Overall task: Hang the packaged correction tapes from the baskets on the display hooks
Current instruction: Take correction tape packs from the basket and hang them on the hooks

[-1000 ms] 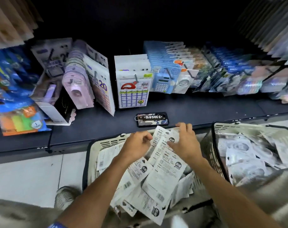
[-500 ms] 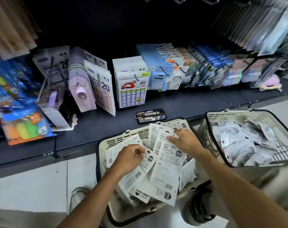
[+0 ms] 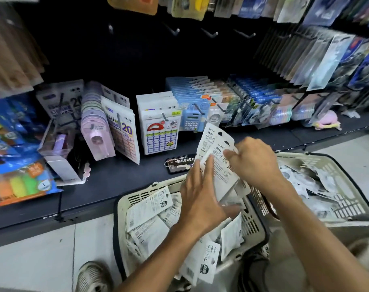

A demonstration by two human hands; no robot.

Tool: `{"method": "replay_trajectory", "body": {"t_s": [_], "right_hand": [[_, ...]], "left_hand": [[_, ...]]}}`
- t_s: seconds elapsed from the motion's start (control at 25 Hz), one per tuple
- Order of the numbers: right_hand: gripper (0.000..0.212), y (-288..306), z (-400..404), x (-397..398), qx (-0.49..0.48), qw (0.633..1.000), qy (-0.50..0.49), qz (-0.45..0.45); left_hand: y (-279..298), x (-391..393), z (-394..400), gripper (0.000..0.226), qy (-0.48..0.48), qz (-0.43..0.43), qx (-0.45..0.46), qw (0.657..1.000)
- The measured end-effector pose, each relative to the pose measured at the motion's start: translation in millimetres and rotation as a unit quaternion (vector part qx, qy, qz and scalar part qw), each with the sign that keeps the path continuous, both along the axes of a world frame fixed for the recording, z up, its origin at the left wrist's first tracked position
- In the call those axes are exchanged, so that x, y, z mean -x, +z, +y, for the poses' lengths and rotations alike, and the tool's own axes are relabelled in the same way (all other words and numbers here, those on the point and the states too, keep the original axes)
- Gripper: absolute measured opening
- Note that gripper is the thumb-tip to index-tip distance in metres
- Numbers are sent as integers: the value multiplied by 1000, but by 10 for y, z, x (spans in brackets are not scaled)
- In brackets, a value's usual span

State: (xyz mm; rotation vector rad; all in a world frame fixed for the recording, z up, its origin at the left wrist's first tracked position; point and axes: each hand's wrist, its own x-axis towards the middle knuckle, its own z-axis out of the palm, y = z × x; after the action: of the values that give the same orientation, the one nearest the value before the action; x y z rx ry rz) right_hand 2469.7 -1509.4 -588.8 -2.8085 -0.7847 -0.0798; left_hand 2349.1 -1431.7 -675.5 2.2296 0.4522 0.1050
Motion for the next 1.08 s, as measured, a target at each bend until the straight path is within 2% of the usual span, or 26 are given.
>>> {"method": "replay_trajectory", "body": {"t_s": [0.08, 0.2, 0.28, 0.4, 0.52, 0.64, 0.72, 0.8, 0.88, 1.08], "right_hand": [[43, 131, -49, -72, -93, 987, -25, 126], [35, -2, -62, -164, -207, 920, -56, 328], [14, -373, -38, -170, -192, 873, -94, 438], [19, -973, -51, -119, -149, 808, -162, 546], [38, -1404, -51, -98, -211, 759, -183, 588], [23, -1778, -118, -19, -311, 746, -184, 560], [22, -2004, -175, 58, -375, 688, -193, 590], [26, -2176, -165, 133, -417, 614, -209, 636], [35, -2278, -95, 162, -446, 562, -234, 656], [48, -2279, 44, 174, -482, 535, -244, 649]], "left_hand": [[77, -98, 61, 139, 18, -31, -31, 999], [66, -165, 283, 139, -20, 10, 6, 1000], [-122, -149, 410, 134, -51, 71, 56, 995], [-564, -59, 498, 121, -72, 170, 164, 969], [-920, -7, 566, 107, -52, 201, 229, 951], [-1054, -106, 636, 89, -8, 189, 249, 950], [-1075, -225, 590, 90, -25, 213, 235, 948], [-1116, -328, 461, 106, -51, 261, 207, 942], [-1154, -407, 379, 120, -42, 296, 186, 936], [-1075, -606, 654, 114, -34, 307, 257, 916]]}}
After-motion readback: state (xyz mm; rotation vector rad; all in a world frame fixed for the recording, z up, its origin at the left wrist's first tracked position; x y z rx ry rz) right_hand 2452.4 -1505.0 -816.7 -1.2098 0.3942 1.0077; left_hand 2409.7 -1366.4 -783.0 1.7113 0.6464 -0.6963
